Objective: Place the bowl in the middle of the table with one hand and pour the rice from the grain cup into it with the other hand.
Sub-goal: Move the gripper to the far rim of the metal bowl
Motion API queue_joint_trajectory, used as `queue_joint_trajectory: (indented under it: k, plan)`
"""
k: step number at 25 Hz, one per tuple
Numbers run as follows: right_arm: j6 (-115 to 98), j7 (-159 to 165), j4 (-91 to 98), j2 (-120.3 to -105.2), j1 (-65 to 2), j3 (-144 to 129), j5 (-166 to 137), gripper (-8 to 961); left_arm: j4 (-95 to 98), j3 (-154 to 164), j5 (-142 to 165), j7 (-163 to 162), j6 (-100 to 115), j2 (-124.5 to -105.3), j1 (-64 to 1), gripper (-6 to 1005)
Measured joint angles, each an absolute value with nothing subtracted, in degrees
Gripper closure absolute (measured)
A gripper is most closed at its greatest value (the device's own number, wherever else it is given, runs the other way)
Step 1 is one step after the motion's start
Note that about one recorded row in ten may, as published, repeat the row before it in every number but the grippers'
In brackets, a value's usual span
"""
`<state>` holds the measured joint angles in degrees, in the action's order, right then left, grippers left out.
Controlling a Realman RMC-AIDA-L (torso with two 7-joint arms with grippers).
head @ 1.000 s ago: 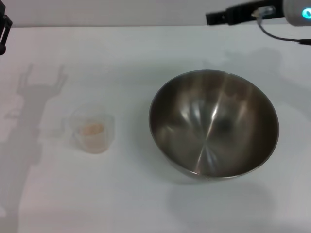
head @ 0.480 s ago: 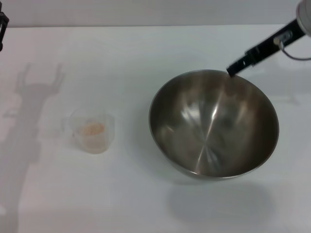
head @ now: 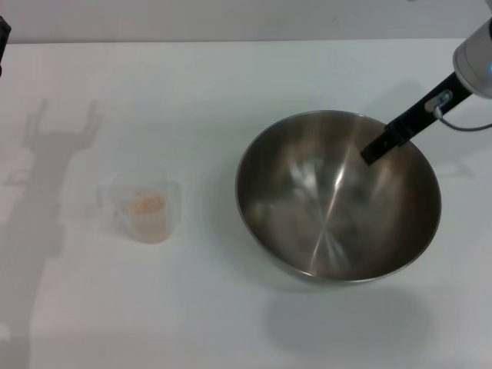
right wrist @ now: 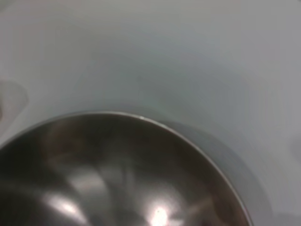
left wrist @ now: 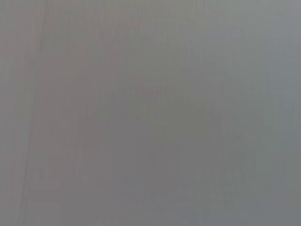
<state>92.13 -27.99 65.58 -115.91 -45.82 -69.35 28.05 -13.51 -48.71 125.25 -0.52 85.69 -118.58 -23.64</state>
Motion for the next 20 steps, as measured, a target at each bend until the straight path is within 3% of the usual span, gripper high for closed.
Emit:
queue_joint_trajectory:
  k: [9,15,20]
  plan:
    - [90.59,-30.29,61.99,-116.17,-45.38,-68.9,27.59,236,-13.96,-48.69,125.47,-0.53,85.7,-118.74,-23.51,176]
    - [88.76,-30.95,59.73,-116.19,-45.35,-69.01,27.49,460,-14.07,-48.69,125.65,-0.62,85.69,-118.84,-23.28,176]
    - [88.25,-31.64,60.03,-116.56,-44.83,-68.57,27.94,570,-14.07,-48.59,125.68,-0.74,86.28,-118.83,-23.21,177]
